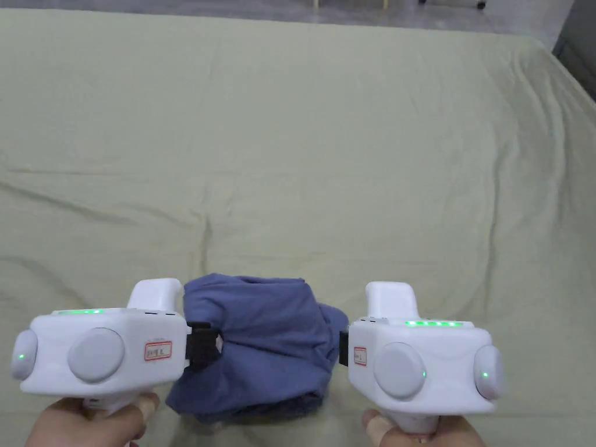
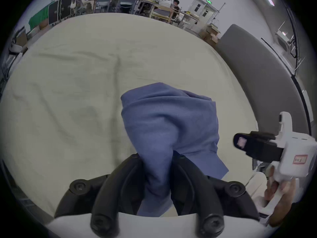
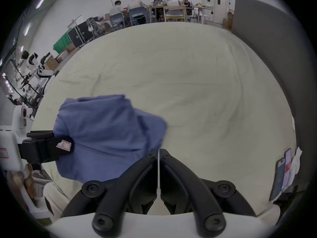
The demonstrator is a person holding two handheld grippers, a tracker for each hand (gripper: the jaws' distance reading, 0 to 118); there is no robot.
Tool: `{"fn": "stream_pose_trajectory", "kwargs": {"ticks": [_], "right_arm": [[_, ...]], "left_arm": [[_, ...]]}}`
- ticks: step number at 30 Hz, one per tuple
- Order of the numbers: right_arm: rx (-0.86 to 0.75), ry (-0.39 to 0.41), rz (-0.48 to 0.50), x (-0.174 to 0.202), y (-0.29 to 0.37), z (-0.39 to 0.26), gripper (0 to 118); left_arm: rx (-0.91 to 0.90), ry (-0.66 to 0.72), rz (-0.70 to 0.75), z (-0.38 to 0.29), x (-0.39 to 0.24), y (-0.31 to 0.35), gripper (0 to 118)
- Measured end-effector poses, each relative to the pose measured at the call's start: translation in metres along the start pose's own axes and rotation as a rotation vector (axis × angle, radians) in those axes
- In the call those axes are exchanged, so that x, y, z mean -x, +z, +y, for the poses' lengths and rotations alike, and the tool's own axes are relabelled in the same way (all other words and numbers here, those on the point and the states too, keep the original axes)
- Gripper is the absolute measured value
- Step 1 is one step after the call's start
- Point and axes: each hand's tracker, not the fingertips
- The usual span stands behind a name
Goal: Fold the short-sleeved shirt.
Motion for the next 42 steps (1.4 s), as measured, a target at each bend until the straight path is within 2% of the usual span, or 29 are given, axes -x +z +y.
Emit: {"fn": "stream_pose_trajectory", "kwargs": {"ticks": [2,4,8,12,16,18,20,21,23,24,25,28,31,33,35,36,37,38,39,40,42], "right_arm": [[-0.032,0.013,0.075,0.028,0.008,0.008,4],[-0.048,0.045,0.105,0.063,0.013,0.015,4],[-0.052,0.118,0.258,0.145,0.027,0.025,4],[-0.074,0.189,0.343,0.233,0.043,0.022,4],[-0.016,0.251,0.481,0.301,0.057,0.009,4],[-0.037,0.298,0.469,0.321,0.065,0.000,4],[-0.046,0.307,0.470,0.327,0.069,-0.004,4],[-0.045,0.314,0.470,0.327,0.069,-0.004,4],[-0.040,0.322,0.466,0.322,0.068,-0.003,4],[-0.038,0.319,0.463,0.317,0.067,-0.002,4],[-0.036,0.313,0.460,0.311,0.067,0.000,4],[-0.047,0.287,0.443,0.291,0.067,0.005,4],[-0.060,0.256,0.440,0.266,0.076,0.015,4],[-0.097,0.225,0.449,0.240,0.088,0.024,4],[-0.164,0.213,0.440,0.205,0.106,0.036,4],[-0.203,0.200,0.417,0.184,0.116,0.043,4],[-0.240,0.187,0.383,0.164,0.127,0.051,4],[-0.287,0.176,0.354,0.140,0.139,0.059,4],[-0.332,0.158,0.326,0.116,0.148,0.069,4],[-0.376,0.139,0.295,0.092,0.163,0.077,4],[-0.477,0.103,0.217,0.042,0.197,0.094,4]], "left_arm": [[-0.016,0.011,0.079,0.005,0.035,0.020,26],[-0.004,0.020,0.153,0.010,0.077,0.038,26],[0.040,0.046,0.344,0.014,0.164,0.073,26],[0.112,0.020,0.524,0.010,0.236,0.091,26],[0.161,0.113,0.605,0.002,0.290,0.099,26],[0.163,0.123,0.605,-0.005,0.302,0.099,26],[0.154,0.152,0.578,-0.011,0.308,0.098,26],[0.144,0.168,0.574,-0.014,0.308,0.097,31],[0.152,0.159,0.674,-0.016,0.303,0.091,107],[0.154,0.137,0.699,-0.020,0.298,0.091,118],[0.070,0.090,0.687,-0.021,0.291,0.098,118],[0.027,0.109,0.710,-0.010,0.268,0.117,118],[-0.073,0.111,0.635,0.006,0.236,0.140,118],[-0.153,0.104,0.552,0.018,0.195,0.163,118],[-0.201,0.120,0.405,0.034,0.159,0.184,118],[-0.210,0.114,0.331,0.043,0.137,0.196,117],[-0.217,0.091,0.285,0.052,0.115,0.205,102],[-0.259,0.050,0.283,0.062,0.088,0.216,74],[-0.338,-0.016,0.302,0.070,0.058,0.229,23],[-0.408,-0.082,0.311,0.076,0.036,0.240,0],[-0.586,-0.171,0.313,0.087,-0.020,0.268,0]]}}
